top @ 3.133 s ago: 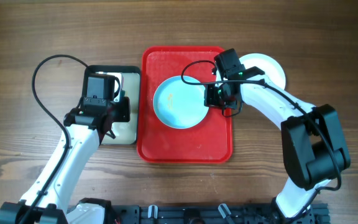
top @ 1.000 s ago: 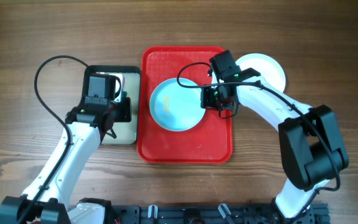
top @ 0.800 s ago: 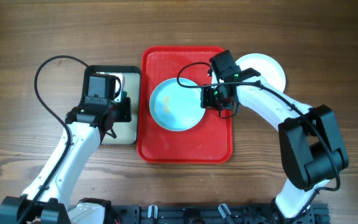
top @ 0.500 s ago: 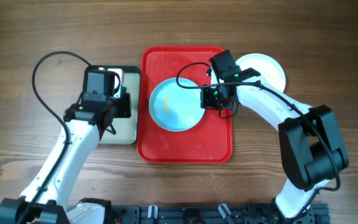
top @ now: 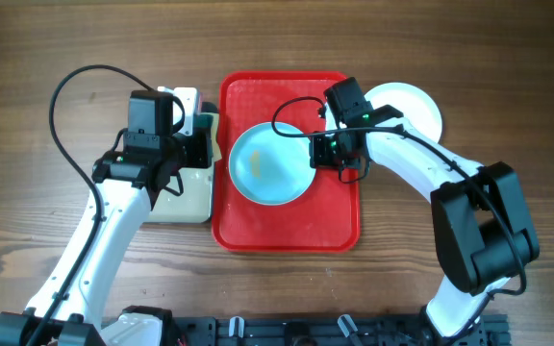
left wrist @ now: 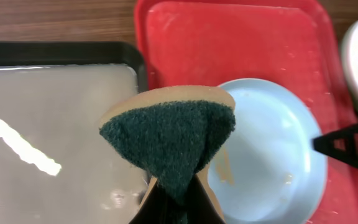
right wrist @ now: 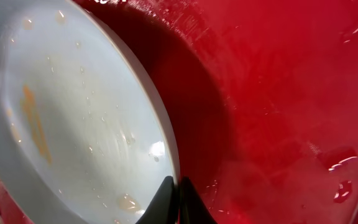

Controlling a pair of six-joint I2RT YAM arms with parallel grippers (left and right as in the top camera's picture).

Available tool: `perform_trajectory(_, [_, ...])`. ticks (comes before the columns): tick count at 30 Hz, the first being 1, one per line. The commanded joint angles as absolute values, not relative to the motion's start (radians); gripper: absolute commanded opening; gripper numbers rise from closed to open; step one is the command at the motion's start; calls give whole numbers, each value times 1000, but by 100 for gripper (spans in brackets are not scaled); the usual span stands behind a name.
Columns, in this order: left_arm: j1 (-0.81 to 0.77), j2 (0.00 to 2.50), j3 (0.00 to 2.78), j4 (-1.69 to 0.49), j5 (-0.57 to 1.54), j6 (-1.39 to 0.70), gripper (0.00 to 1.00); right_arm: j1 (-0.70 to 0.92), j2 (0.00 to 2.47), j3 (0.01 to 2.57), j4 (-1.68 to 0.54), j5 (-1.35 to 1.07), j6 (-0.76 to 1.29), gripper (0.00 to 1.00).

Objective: Clean dirty plates on tray and stack at the side
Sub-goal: 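Lift the sponge from the water tray toward the plate, left gripper, then scrub the stained plate with the sponge while right gripper holds it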

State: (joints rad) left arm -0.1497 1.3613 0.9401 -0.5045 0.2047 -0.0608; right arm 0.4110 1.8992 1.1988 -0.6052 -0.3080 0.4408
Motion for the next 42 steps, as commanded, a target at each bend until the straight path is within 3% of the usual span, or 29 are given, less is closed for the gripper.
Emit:
perform_trajectory(1, [-155,1341,962,-500,281,-119,4,429,1923,1189,-606,-346,430,4])
perform_trajectory(13, [-265,1344,962,-481,290,-144,4,463,1923,1189,-603,-338,448,4])
perform_trajectory(17, [-281,1377,962,-474,234,-325,4,463,1924,1189,-603,-338,448,4])
perform_trajectory(29, [-317,1447,963,-374,129,-389,4,463,1924,1189,-603,-338,448,4])
perform_trajectory(42, [-352,1600,963,-506,68,-412,4,463,1924,1188,-599,-338,445,4])
